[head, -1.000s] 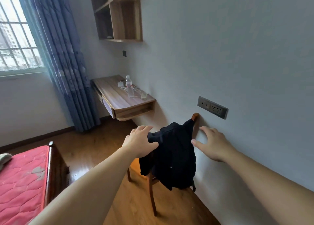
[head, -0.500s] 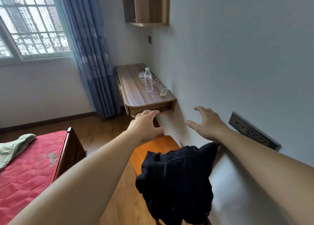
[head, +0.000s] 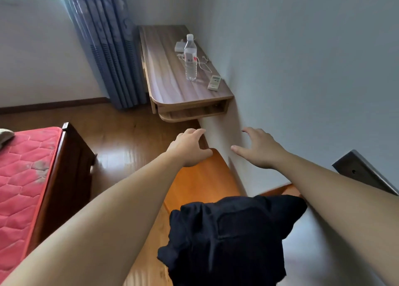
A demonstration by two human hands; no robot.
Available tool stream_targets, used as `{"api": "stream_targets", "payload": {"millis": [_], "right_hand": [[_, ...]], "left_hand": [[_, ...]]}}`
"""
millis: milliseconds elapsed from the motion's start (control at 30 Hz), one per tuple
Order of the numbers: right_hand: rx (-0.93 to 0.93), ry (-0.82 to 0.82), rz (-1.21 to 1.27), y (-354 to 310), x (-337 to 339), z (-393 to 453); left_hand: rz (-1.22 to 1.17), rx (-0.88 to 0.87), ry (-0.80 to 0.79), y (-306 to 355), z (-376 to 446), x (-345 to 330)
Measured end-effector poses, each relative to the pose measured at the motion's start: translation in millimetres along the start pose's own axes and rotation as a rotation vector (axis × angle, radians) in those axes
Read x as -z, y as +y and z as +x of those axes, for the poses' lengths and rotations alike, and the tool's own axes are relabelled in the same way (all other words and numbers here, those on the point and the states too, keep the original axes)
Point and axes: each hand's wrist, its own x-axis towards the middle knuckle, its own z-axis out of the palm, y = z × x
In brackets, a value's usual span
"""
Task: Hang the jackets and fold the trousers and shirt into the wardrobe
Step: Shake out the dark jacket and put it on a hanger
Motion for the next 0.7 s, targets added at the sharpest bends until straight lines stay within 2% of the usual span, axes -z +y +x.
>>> {"api": "stream_targets", "payload": {"millis": [200,433,500,633,700], "right_hand": [[0.047,-0.079,-0.019,14,-25,21],[0.191,-0.234,0.063,32,-53,14],[0.233,-0.377,0.076,36,-57,7],[0.266,-0.9,-0.038,36,-50,-17],[0.271,-1.054,-0.105,36,-46,-27]], "left_hand": [[-0.05,0.078,-0.035,-4,0,-28],[-0.068,0.215,-0.076,-2,-49,-55],[-0.087,0.262,-0.147,2,-65,-61],[-0.094,0.326,-0.533,17,-92,-61],[-0.069,0.32,-0.656,24,-100,-57]]}}
